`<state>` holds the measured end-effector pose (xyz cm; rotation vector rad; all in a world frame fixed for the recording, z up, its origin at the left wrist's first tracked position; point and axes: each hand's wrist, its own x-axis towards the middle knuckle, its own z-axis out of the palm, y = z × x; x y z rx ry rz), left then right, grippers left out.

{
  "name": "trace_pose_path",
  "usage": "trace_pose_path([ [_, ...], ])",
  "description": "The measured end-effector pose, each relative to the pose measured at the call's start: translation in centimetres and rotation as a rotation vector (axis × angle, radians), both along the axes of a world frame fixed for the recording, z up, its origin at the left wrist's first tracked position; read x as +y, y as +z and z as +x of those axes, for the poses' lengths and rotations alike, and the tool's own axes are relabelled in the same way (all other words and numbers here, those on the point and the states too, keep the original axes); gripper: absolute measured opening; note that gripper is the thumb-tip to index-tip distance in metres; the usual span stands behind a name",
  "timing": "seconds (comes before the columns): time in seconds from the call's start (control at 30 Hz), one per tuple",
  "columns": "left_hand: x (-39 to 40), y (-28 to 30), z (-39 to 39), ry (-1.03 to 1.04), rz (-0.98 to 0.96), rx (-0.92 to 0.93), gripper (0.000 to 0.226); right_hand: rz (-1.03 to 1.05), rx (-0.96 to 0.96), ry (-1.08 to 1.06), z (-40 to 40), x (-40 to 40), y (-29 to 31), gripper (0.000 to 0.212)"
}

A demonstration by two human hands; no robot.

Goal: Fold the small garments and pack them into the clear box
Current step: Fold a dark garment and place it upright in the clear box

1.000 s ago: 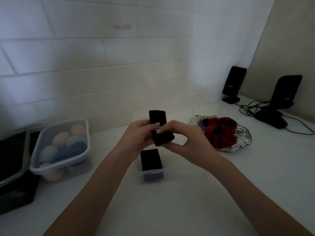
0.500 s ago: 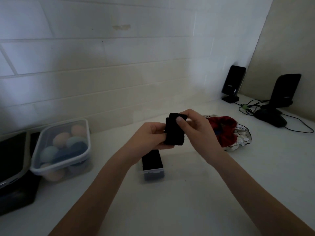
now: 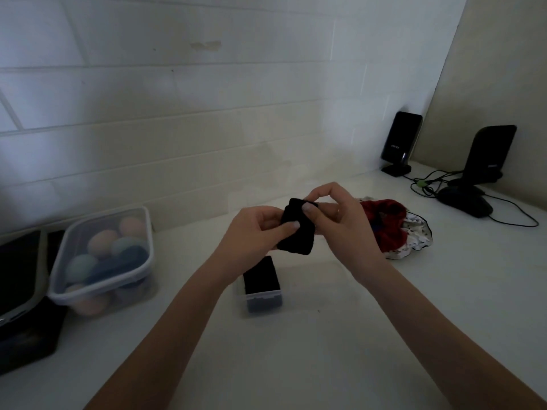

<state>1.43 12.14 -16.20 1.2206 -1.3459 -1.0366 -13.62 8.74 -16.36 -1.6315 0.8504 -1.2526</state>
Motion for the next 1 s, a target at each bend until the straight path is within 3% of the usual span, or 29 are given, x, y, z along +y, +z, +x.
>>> trace_pose_path([
  [0.13,0.0,0.0,0.1,0.045,-0.014,0.009,0.005,0.119,0.032,0.013,0.2,0.4,0.3,0.017],
  [0.27,0.3,0.8,0.9,0.046,-0.008,-0.191,0.012,0.165,0.067,-0.037,-0.4,0.3,0.6,0.026],
  [0.4,1.1,2.1,3.1,0.13,-0.124,-0.563,0.008,0.272,0.31,0.045,-1.1,0.1,0.8,0.023],
  [0.5,1.6,2.4,3.6,0.005,-0.059,-0.977,0.015,0.231,0.576,0.093,-0.4,0.5,-0.2,0.017],
  [0.57,1.7,2.1,3.1,-0.082,-0.006,-1.16,0.024,0.155,0.692,0.063,0.3,0.8,-1.0,0.016],
  [0.77,1.5,1.2,1.7,-0.157,0.07,-1.273,0.034,0.08,0.843,0.03,0.9,0.6,-1.8,0.008],
  [1.0,1.4,0.8,1.4,-0.158,0.083,-1.288,0.036,0.097,1.044,0.217,0.3,0.5,-0.4,0.029],
])
